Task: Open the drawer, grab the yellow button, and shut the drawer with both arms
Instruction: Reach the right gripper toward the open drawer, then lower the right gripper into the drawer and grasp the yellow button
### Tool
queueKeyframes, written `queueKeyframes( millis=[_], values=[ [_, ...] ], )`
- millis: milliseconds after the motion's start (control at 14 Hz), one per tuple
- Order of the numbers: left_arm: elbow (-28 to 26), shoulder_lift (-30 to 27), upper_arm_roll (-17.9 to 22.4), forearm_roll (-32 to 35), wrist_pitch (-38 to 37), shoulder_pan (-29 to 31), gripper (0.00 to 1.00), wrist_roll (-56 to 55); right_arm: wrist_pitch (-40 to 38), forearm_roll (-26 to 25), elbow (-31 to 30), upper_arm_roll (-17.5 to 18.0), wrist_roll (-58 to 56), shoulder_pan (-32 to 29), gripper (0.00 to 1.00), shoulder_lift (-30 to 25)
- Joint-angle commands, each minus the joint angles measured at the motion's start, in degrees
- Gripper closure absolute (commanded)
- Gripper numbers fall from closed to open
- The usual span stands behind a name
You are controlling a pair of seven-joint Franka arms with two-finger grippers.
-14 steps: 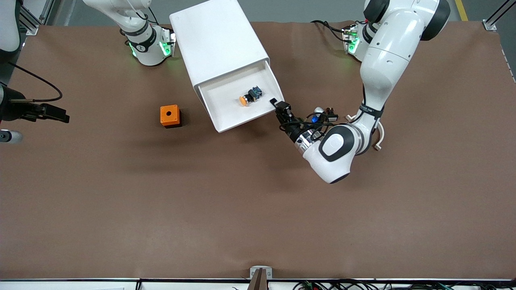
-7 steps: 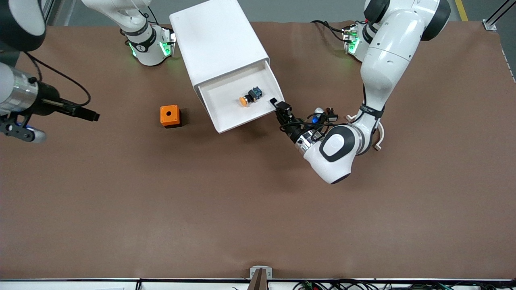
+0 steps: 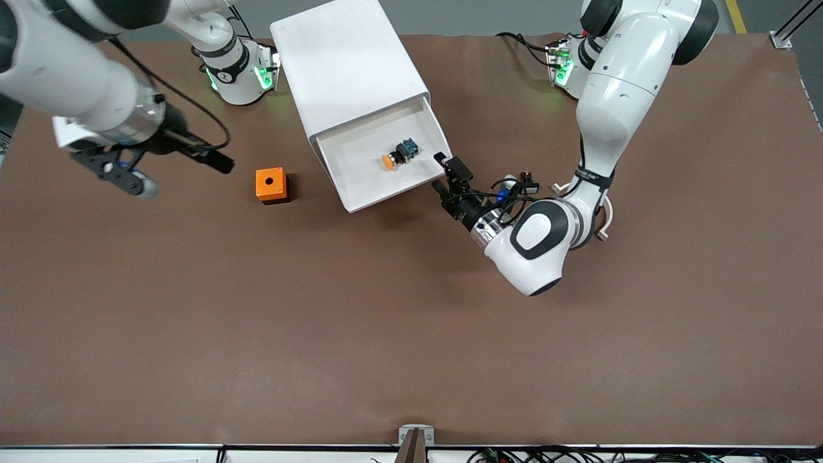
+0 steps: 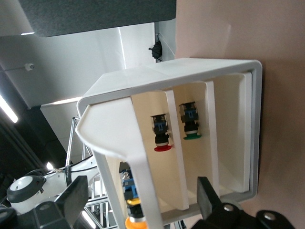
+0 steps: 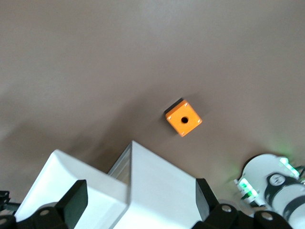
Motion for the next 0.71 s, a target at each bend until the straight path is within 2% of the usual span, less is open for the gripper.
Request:
queueKeyframes(
  millis=[0,142,285,498,641],
  values=[
    [0.87,-0.75,0.67,-0.07,0.0,0.42,0.0,4.0,2.13,0.48,-0.02,-0.64,10.95,6.76,0.0,-0.25],
    [0.96,-0.83,1.19,0.54,-0.17,0.85,0.0,8.12,4.5,0.31,-0.63,-0.64,17.37,11.06,0.0,-0.08],
    [1.14,-0.84,0.67,4.66,-0.08,0.86,0.0,14.09,7.66,-0.22,-2.47,-0.64,23.79,15.55,0.0,0.28],
    [1.84,-1.45,1.9,8.71,0.18,0.94,0.0,22.44,13.37,-0.92,-6.16,-0.73,30.92,20.56,0.0,0.63],
    [2.45,-1.36,3.47,9.16,0.27,0.86,0.0,28.77,15.32,-1.63,-6.43,-0.73,34.96,23.29,0.0,2.55]
  ],
)
